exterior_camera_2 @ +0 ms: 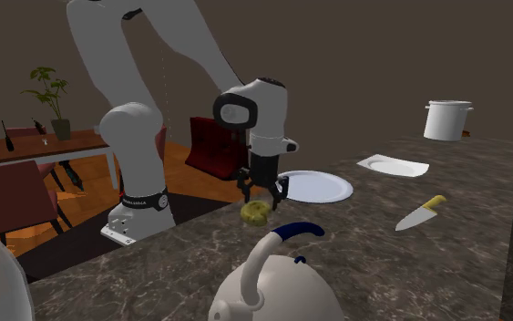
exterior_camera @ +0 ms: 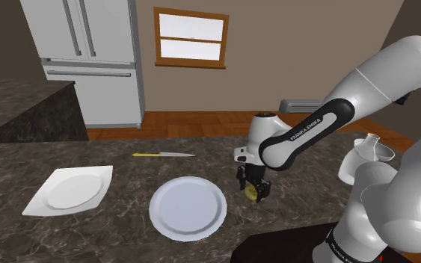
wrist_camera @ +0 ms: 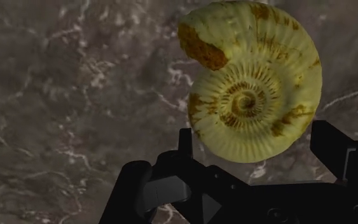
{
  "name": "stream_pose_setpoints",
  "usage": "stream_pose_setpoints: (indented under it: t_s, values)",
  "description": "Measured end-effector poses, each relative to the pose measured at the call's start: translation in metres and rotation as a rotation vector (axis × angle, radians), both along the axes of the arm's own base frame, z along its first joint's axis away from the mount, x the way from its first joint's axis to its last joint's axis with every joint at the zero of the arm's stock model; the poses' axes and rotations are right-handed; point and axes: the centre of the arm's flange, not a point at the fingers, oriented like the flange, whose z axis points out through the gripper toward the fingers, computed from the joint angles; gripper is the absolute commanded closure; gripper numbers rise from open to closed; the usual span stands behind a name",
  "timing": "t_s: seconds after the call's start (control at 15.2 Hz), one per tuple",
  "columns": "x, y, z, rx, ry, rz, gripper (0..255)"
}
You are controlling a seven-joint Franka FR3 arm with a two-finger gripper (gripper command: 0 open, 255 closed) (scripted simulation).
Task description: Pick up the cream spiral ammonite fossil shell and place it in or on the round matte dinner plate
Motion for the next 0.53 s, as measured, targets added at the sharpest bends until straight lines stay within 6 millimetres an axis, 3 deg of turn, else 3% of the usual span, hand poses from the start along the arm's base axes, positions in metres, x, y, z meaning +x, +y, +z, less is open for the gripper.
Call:
stream_pose_setpoints:
  t_s: [0.53]
  values:
    - [0.0, 0.001, 0.042, 0.0, 0.0, 0.0, 255]
